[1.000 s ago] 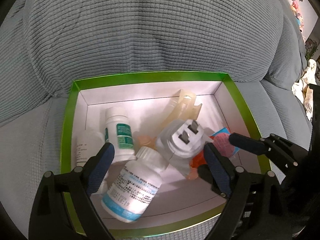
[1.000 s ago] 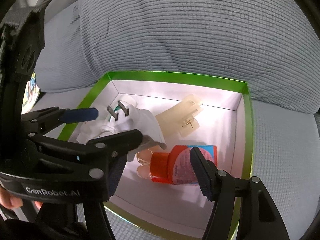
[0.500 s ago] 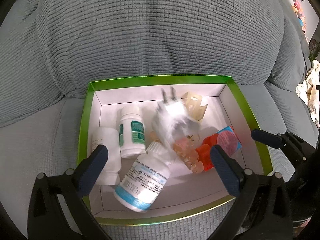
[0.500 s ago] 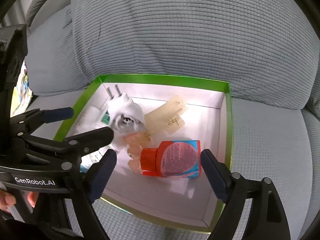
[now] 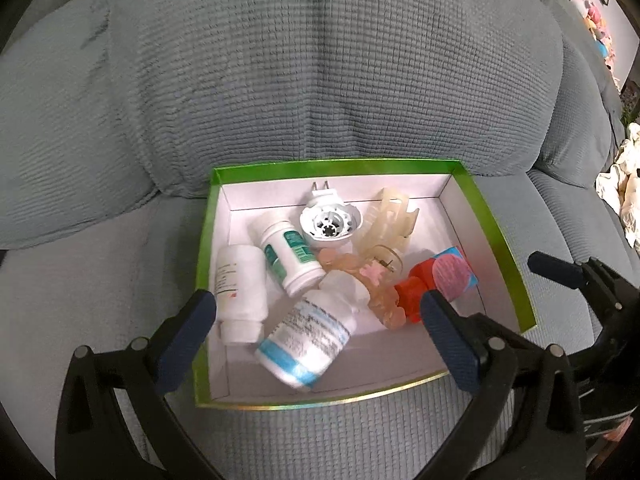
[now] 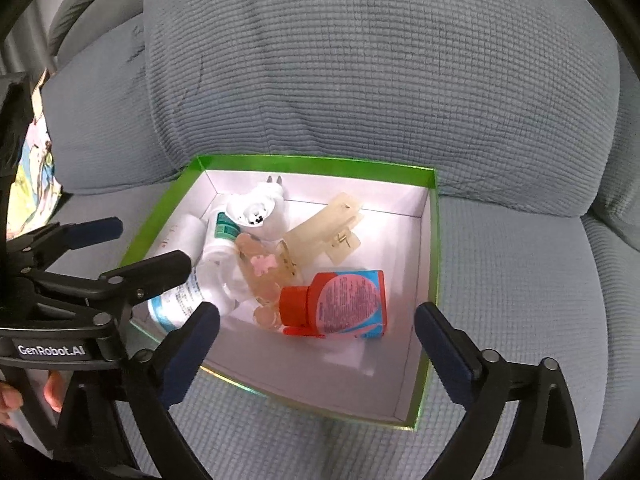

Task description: Organize rigid objects

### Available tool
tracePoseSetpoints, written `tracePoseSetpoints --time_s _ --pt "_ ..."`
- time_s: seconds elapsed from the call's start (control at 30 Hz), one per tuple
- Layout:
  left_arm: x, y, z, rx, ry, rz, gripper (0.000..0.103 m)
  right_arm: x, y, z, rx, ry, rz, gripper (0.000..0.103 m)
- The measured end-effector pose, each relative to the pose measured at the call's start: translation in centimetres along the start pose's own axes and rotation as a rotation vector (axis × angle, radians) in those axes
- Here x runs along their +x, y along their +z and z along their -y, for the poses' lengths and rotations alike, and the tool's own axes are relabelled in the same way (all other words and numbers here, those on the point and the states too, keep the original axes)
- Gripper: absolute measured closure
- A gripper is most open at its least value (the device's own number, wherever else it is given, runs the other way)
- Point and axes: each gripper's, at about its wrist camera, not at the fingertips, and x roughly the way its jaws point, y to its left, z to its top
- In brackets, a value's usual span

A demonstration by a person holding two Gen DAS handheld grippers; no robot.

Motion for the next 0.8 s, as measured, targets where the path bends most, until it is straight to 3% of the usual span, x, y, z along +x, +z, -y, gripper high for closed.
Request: tracePoseSetpoints --time_s 0.43,0.8 --pt "-5.1 -1.8 -0.1 0.016 0.138 0.096 0.001 -4.3 -0.5 -0.6 0.003 -0.042 0.049 0.001" --pt "-7.9 -3.1 0.3 -0.015 0.137 0.104 0.001 -7.6 -0.8 -1.1 -0.006 -0.091 0.084 0.001"
